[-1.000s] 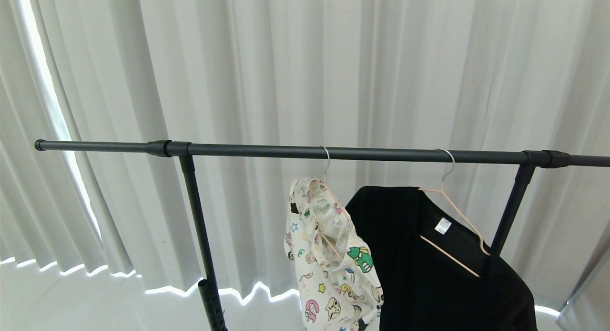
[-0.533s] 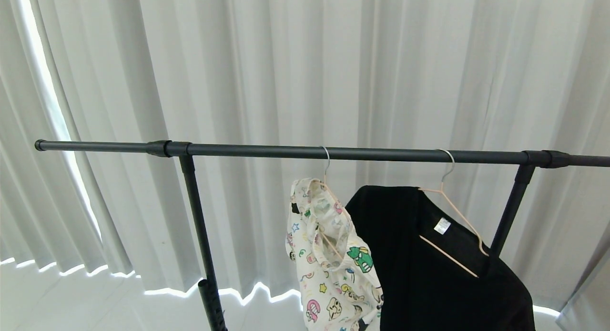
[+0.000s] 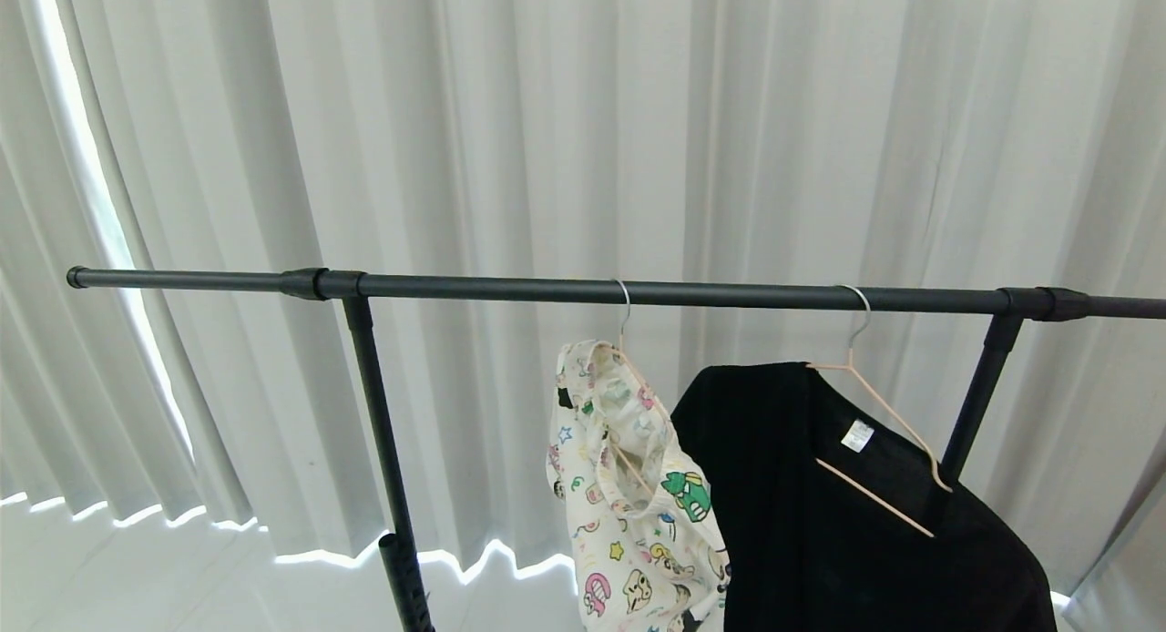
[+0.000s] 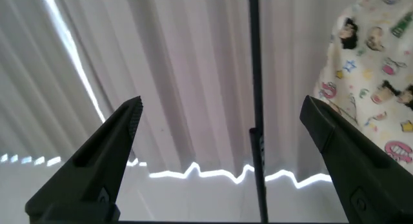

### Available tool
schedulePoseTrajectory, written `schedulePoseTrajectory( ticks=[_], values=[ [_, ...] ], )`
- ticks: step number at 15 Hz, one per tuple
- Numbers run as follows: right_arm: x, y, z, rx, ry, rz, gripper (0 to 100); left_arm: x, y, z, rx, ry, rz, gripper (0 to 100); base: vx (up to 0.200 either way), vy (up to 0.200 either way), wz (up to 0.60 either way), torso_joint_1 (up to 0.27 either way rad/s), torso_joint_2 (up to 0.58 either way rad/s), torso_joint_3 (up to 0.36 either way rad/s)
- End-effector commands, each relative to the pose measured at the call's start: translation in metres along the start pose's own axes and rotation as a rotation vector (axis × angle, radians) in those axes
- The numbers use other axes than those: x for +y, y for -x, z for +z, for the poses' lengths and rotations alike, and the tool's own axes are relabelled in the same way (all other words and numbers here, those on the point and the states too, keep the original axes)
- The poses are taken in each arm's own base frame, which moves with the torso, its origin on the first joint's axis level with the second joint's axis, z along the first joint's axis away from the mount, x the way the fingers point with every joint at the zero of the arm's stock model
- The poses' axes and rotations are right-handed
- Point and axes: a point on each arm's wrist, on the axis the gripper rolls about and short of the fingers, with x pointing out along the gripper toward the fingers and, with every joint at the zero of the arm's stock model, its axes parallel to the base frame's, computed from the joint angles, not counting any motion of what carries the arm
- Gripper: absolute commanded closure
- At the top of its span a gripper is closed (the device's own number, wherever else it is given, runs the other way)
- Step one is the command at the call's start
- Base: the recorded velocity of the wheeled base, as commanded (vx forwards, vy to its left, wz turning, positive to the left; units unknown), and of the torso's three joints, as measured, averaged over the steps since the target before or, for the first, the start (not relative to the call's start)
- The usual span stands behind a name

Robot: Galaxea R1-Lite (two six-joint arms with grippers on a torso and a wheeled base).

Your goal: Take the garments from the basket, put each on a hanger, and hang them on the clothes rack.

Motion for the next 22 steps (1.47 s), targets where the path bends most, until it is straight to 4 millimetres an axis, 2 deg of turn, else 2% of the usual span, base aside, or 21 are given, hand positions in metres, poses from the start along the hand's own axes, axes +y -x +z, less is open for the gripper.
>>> schedulePoseTrajectory(
  ticks=[1,3,5,7,8,10,12,13,14,17,19,20,22],
  values=[
    [0.003,-0.005,-0.002,-0.02,-0.003,0.01,0,0.0,-0.001,-0.001,0.004,0.023,-0.005,0,0.0,0.0,0.0,0.0,0.0,0.0],
    [0.008,-0.014,-0.004,-0.095,-0.041,0.015,0,-0.002,0.0,-0.004,0.002,0.199,-0.023,0,0.0,0.0,0.0,0.0,0.0,0.0],
    [0.013,-0.019,-0.001,-0.183,-0.083,0.119,0,-0.005,0.0,-0.005,-0.004,0.191,-0.132,0,0.0,0.0,0.0,0.0,0.0,0.0],
    [0.017,-0.023,-0.006,-0.192,-0.096,0.238,0,-0.005,0.0,-0.006,0.0,0.197,-0.131,0,0.0,0.0,0.0,0.0,0.0,0.0],
    [0.021,-0.023,-0.005,-0.214,-0.088,0.381,0,-0.005,0.0,-0.007,0.012,0.218,-0.132,0,0.0,0.0,0.0,0.0,0.0,0.0],
    [0.023,-0.022,-0.005,-0.221,-0.053,0.463,0,-0.006,0.0,-0.007,0.022,0.229,-0.132,0,0.0,0.0,0.0,0.0,0.0,0.0],
    [0.023,-0.024,-0.007,-0.23,-0.016,0.457,0,-0.006,0.0,-0.007,0.022,0.229,-0.132,0,0.0,0.0,0.0,0.0,0.0,0.0],
    [0.025,-0.026,-0.006,-0.328,0.1,0.435,0,-0.006,0.0,-0.007,0.022,0.229,-0.132,0,0.0,0.0,0.0,0.0,0.0,0.0],
    [0.024,-0.025,-0.002,-0.359,0.083,0.44,0,-0.006,0.0,-0.007,0.02,0.218,-0.133,0,0.0,0.0,0.0,0.0,0.0,0.0],
    [0.026,-0.025,-0.007,-0.231,-0.187,0.567,0,-0.006,0.0,-0.007,0.019,0.21,-0.133,0,0.0,0.0,0.0,0.0,0.0,0.0],
    [0.025,-0.026,-0.006,-0.252,-0.157,0.504,0,-0.006,0.0,-0.007,0.023,0.24,-0.132,0,0.0,0.0,0.0,0.0,0.0,0.0],
    [0.023,-0.027,-0.007,-0.277,-0.039,0.36,0,-0.006,0.0,-0.007,0.026,0.256,-0.132,0,0.0,0.0,0.0,0.0,0.0,0.0],
    [0.024,-0.028,-0.01,-0.244,-0.058,0.425,0,-0.006,0.0,-0.008,0.033,0.252,-0.133,0,0.0,0.0,0.0,0.0,0.0,0.0]
  ],
)
